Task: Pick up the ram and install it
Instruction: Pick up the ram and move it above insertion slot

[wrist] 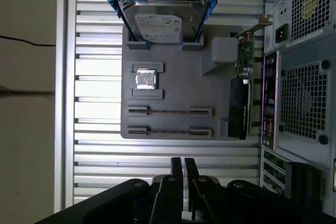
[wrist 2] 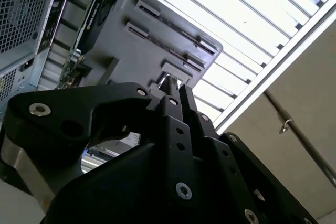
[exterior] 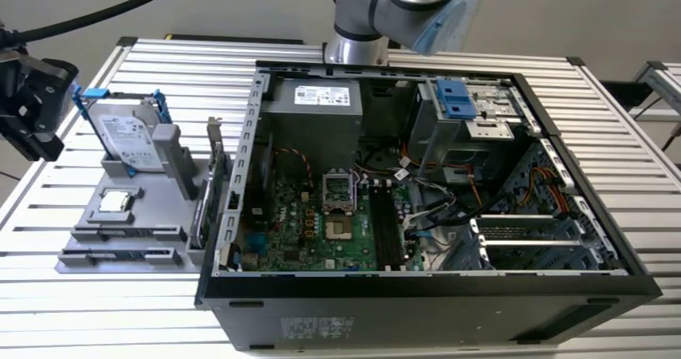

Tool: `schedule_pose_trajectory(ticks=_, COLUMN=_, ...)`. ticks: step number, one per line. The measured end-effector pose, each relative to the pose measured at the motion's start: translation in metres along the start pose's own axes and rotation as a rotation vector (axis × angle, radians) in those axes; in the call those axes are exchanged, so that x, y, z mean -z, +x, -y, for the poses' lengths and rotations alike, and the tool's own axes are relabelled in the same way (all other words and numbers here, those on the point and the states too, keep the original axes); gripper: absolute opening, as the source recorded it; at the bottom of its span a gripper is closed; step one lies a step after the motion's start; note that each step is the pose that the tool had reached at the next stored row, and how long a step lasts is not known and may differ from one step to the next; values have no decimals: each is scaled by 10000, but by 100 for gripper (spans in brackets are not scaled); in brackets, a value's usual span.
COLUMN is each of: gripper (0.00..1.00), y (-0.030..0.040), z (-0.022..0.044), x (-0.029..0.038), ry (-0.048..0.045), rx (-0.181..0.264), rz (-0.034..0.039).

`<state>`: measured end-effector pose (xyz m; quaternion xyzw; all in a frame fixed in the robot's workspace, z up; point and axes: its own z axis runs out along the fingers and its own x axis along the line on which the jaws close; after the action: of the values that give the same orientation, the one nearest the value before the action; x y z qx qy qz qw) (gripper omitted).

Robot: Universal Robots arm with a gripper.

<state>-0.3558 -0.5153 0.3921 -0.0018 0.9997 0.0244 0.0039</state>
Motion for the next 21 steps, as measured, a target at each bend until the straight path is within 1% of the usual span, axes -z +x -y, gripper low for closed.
schedule_pose_trajectory(ticks=13, gripper=100, y=0, z=0, x=0, ry=0, rx=-12, rz=-14)
schedule_pose_trajectory(ticks=15, gripper=100, y=-1, z=0, x=-1, ry=2, rx=-205, rz=-5)
schedule_pose_trajectory(ticks=21, gripper=100, y=4, z=1, x=-11, ry=7, rx=-1040, rz=36)
